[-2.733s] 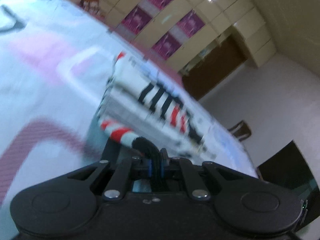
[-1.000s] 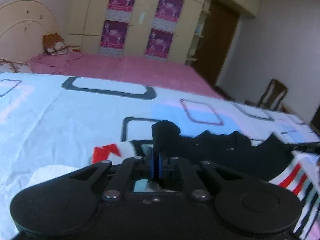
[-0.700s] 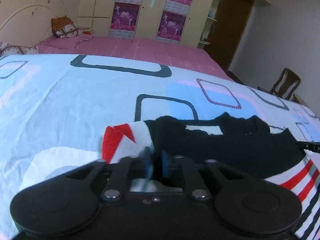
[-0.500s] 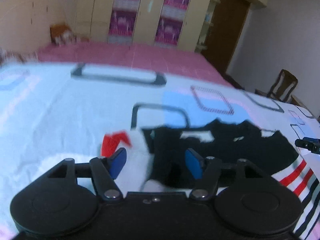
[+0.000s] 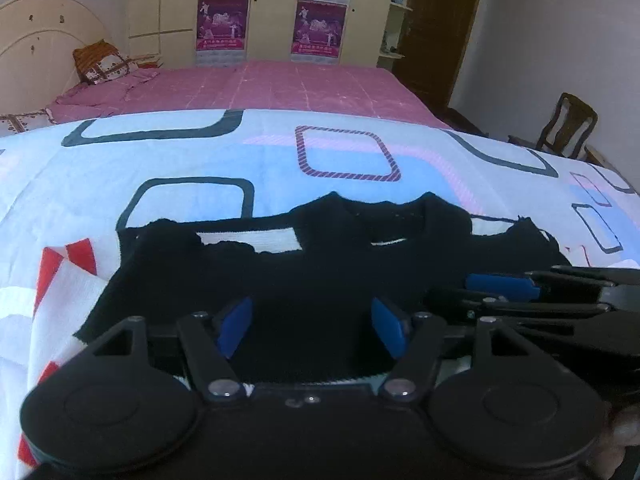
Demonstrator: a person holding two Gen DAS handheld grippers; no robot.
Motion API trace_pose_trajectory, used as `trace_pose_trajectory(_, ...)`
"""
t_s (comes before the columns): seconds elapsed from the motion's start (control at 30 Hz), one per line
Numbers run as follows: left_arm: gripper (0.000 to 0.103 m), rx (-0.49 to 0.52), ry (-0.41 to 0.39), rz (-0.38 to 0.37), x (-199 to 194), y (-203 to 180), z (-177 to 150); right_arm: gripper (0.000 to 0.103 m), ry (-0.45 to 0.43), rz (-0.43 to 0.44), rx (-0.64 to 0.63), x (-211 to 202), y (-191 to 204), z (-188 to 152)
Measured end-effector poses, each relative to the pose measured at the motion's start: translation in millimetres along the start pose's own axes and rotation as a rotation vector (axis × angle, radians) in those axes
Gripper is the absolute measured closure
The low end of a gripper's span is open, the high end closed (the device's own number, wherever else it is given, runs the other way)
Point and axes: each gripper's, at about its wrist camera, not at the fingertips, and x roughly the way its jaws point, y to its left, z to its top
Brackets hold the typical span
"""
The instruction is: Fold small clothes
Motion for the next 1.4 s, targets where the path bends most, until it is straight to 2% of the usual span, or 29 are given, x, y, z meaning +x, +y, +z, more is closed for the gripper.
trace_pose_trajectory(0.1,0.035,0.049,-0.002,0.006,-2,3,-3,0.066,0.003,-0.016,-0.050,0,-5,-1)
trace_pose_trajectory(0.17,0.035,0.067,-0.010,0.040,-4,9,-3,0.066,-0.005,-0.061,-0.061,-5,-18,-4)
trace_pose_trajectory(0.3,0.036,0.071,-0.009,0.057,-12,35,-3,0.066,-0.021,-0.176,-0.011,-20,-69,-9)
trace_pose_trajectory(0.4,0.035,0.094,-0.020,0.116,-16,47,-5,0.067,-0.026,-0.204,-0.002,-36,-97,-11)
trace_pose_trajectory(0.57,0.033,0.083,-0.020,0.123,-15,59,-7,0.066,-0.017,-0.235,-0.080,-39,-92,-16)
trace_pose_trajectory(0.63,0.034,0.070,-0.019,0.129,-18,56,-6,0.065,-0.015,-0.252,-0.072,-40,-87,-15)
trace_pose_trajectory(0.67,0.034,0.061,-0.024,0.124,-24,53,-5,0.060,-0.019,-0.256,-0.063,-44,-83,-14)
trace_pose_trajectory(0.7,0.034,0.054,-0.038,0.112,-31,49,-6,0.030,-0.042,-0.269,-0.052,-50,-77,-13)
trace_pose_trajectory(0.73,0.034,0.046,-0.054,0.095,-38,44,-8,0.018,-0.098,-0.271,-0.054,-59,-69,-16)
trace_pose_trajectory(0.8,0.033,0.018,-0.085,0.030,-51,31,-14,0.019,-0.115,-0.199,-0.101,-68,-49,-21)
trace_pose_trajectory(0.83,0.033,0.016,-0.091,-0.004,-55,23,-19,0.030,-0.107,-0.149,-0.114,-70,-37,-25)
trace_pose_trajectory(0.9,0.033,0.042,-0.086,-0.034,-57,4,-28,0.041,-0.078,-0.091,-0.141,-68,-17,-31)
trace_pose_trajectory(1.0,0.033,0.102,-0.069,-0.030,-55,-17,-41,0.041,-0.061,-0.043,-0.141,-64,3,-40)
trace_pose_trajectory(1.13,0.031,0.123,-0.054,-0.016,-55,-6,-53,0.042,-0.001,-0.077,-0.158,-58,5,-53)
trace_pose_trajectory(1.2,0.031,0.104,-0.057,0.024,-61,11,-55,0.042,-0.003,-0.093,-0.123,-66,-9,-56)
trace_pose_trajectory(1.27,0.030,0.075,-0.060,0.089,-70,34,-62,0.042,-0.007,-0.158,-0.062,-79,-33,-60)
trace_pose_trajectory(1.3,0.030,0.049,-0.065,0.091,-74,48,-66,0.042,-0.004,-0.166,-0.023,-85,-45,-62)
trace_pose_trajectory(1.33,0.030,0.046,-0.070,0.089,-77,54,-69,0.041,0.001,-0.148,0.023,-91,-58,-65)
trace_pose_trajectory(1.4,0.031,0.096,-0.060,0.115,-80,52,-69,0.042,0.009,-0.193,0.011,-95,-61,-68)
